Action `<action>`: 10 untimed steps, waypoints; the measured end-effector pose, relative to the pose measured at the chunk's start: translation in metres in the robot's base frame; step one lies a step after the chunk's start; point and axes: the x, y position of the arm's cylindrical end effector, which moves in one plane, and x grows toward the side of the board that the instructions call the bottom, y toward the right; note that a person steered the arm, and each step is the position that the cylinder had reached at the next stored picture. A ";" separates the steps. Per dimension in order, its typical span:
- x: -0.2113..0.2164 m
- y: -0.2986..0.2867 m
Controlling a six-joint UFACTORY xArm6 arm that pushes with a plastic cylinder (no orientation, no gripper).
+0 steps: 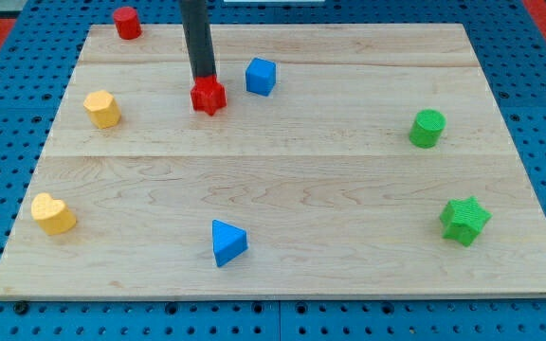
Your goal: Move the yellow heart bottom left to the green circle
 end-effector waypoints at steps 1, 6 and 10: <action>0.035 0.060; 0.240 0.031; 0.169 0.035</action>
